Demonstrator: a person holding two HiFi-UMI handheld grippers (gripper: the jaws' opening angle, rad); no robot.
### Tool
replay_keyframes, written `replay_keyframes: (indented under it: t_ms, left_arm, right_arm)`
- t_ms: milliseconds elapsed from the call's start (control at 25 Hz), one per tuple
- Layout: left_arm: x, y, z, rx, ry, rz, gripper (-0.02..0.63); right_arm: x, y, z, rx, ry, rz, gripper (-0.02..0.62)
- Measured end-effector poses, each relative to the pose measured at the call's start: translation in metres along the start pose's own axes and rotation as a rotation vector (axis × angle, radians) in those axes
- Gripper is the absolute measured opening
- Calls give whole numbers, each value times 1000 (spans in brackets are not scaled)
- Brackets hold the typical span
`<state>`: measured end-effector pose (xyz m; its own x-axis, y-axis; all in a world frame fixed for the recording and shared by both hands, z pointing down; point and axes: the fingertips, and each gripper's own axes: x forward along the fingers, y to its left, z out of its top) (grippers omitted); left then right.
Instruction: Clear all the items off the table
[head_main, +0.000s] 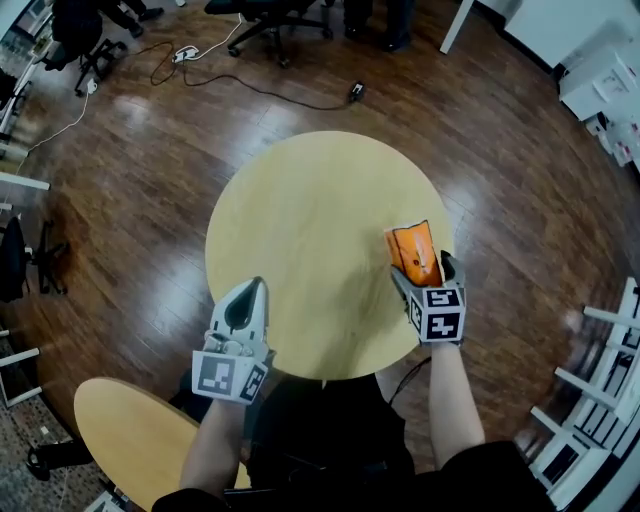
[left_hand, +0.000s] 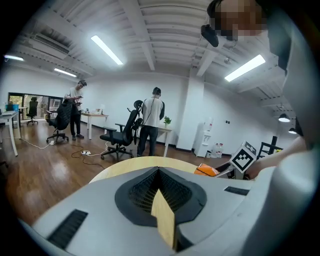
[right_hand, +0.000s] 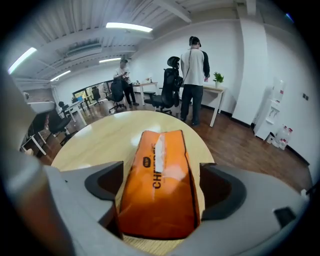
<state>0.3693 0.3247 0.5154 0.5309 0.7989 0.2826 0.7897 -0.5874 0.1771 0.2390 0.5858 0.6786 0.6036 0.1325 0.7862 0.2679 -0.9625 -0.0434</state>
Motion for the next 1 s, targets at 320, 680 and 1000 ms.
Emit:
replay_keyframes:
  t_ms: [320,680,1000]
  left_arm:
    - [21,-7,-17,14,51,7,0]
    - [31,-13,-8,-56,3,45,0]
    - [-16,-1,45,-59,-194,210,0]
  right_arm:
    - [32,1,-22,3,149,14,482]
    - [15,3,-4,-41,103,63,430]
    - [-17,11,70,-177,-50,140,430]
